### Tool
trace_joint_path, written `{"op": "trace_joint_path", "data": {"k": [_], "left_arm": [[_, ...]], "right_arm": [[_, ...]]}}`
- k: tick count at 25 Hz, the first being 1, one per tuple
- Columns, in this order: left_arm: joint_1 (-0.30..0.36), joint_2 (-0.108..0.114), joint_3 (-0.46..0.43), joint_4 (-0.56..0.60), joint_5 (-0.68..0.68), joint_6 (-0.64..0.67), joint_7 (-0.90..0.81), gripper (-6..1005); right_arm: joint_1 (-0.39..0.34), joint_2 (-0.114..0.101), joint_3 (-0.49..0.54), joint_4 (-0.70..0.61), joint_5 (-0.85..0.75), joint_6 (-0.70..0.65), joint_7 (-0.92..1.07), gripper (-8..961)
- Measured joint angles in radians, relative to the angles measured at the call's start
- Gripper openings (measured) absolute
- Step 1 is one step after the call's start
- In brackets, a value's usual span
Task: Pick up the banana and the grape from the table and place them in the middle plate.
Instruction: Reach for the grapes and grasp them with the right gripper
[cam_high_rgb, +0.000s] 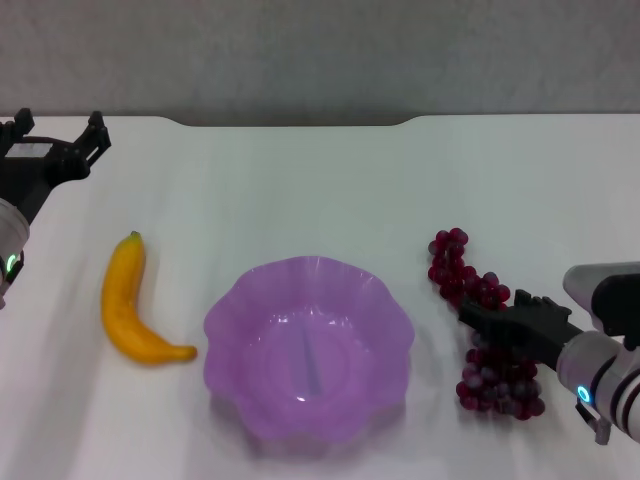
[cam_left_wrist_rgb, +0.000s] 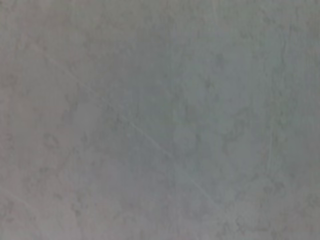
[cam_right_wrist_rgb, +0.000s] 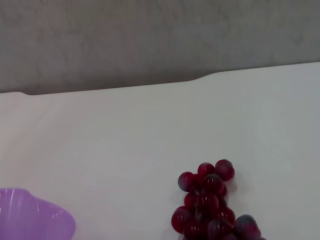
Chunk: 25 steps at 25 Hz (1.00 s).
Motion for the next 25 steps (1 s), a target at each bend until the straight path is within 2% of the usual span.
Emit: {"op": "trace_joint_path", "data": {"k": [9,25], "left_arm": [[-0.005,0.0,0.0,0.0,0.0,0.0,-0.001,881],[-0.011,-0.002,0.008,-0.002,-0.001,0.0,-0.006,881]], "right_arm": [[0.013,-0.002,-0.001,0.053,0.0,-0.02,0.027,861],[0.092,-0.002,-0.013,0.146,0.002,-0.044,0.074,860]]}}
